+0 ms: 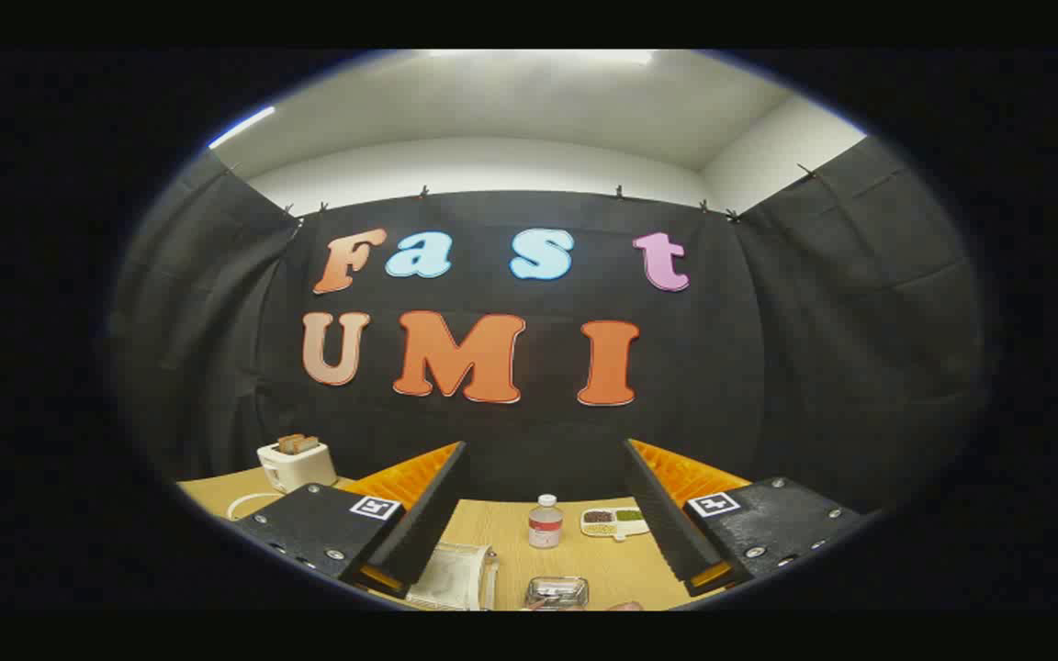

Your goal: Take the plate from the dish rack, then take the spoon from the basket and place it into the plate.

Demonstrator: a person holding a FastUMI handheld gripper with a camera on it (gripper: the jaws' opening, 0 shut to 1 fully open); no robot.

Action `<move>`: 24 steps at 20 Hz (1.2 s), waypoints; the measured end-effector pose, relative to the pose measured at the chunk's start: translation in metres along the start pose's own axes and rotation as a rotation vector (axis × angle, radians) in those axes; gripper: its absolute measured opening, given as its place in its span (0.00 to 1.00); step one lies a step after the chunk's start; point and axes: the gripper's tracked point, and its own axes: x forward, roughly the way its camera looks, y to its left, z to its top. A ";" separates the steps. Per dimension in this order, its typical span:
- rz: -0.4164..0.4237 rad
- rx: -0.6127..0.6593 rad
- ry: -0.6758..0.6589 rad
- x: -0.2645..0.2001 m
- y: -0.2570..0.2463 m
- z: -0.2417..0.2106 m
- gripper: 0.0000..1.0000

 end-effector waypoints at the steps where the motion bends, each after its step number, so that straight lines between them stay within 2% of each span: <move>1: 0.005 0.000 -0.003 0.000 0.001 0.001 0.98; 16: 0.037 0.014 -0.021 0.001 0.007 0.008 0.98; 21: 0.047 0.016 0.011 0.010 0.005 0.000 0.97; 24: 0.087 -0.013 0.063 0.017 0.016 -0.013 0.98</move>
